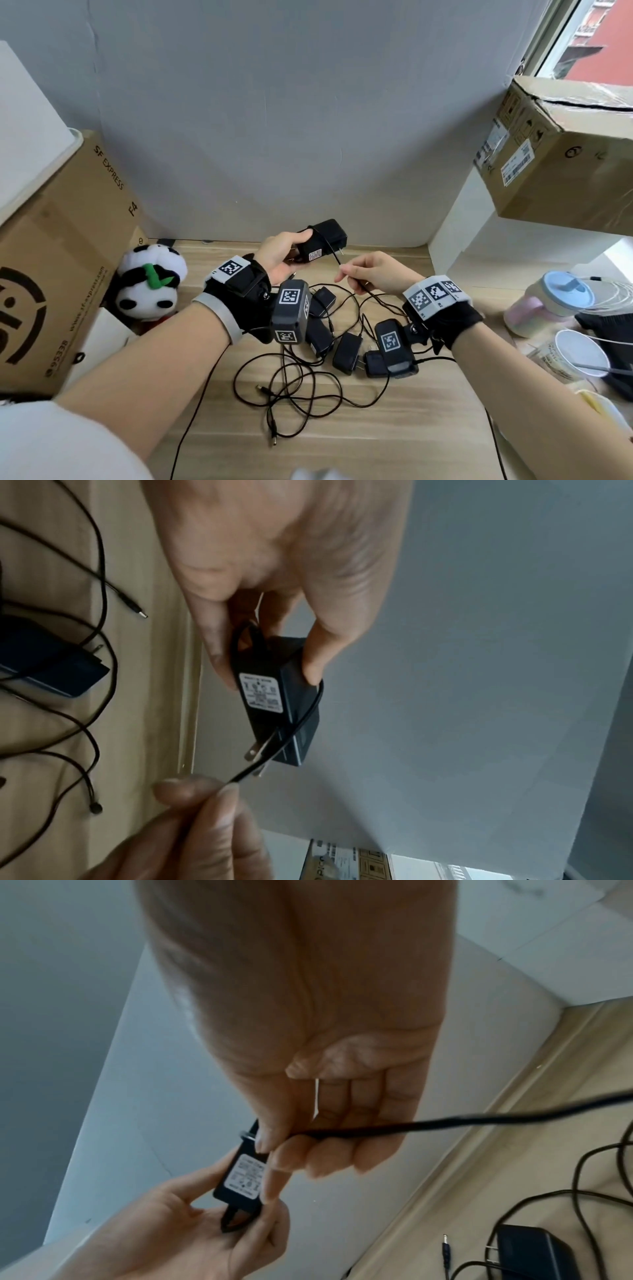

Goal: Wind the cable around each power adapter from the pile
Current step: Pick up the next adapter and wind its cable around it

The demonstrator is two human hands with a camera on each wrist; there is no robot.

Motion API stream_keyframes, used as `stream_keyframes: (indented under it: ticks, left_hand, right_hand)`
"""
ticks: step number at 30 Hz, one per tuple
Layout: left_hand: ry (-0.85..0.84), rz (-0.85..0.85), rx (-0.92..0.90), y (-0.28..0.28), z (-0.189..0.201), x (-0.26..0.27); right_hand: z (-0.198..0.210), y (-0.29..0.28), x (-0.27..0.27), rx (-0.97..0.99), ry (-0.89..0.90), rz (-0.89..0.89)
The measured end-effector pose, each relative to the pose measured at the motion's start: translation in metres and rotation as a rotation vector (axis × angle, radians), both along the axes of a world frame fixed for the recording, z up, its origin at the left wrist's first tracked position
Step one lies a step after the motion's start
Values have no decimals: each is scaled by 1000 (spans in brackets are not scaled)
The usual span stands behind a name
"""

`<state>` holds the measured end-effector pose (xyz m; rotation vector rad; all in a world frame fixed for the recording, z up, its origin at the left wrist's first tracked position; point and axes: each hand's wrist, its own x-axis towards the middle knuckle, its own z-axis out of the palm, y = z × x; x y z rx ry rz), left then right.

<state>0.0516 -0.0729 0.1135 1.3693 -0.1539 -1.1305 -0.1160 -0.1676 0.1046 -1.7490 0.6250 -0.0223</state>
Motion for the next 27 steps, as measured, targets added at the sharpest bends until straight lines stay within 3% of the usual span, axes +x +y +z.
stream_keyframes:
  ticks: [8,15,17,20,23,25,27]
  left_hand:
    - [112,0,-44,1,-1,-3]
    - [99,-289,-15,11,6,-2]
    - [45,-439,15,15,8,0]
    - [-226,-606,114,14,12,-3]
    - [-439,-508,163,7,10,-11]
    - [-452,-339,144,0,5,-11]
    - [-355,-192,127,-3,1,-9]
  right_hand:
    - [-5,-1,-1,-84,16,28]
    - [-4,-19,-2,-41,131,-42]
    - [3,-29,-3,-9,140,-139]
    - [19,-32,4,16,73,-206]
    - [28,-19,12,-49,7,-127]
    - [27,-10,14,-58,-33,-60]
    - [22,-4,12,-55,-58,-26]
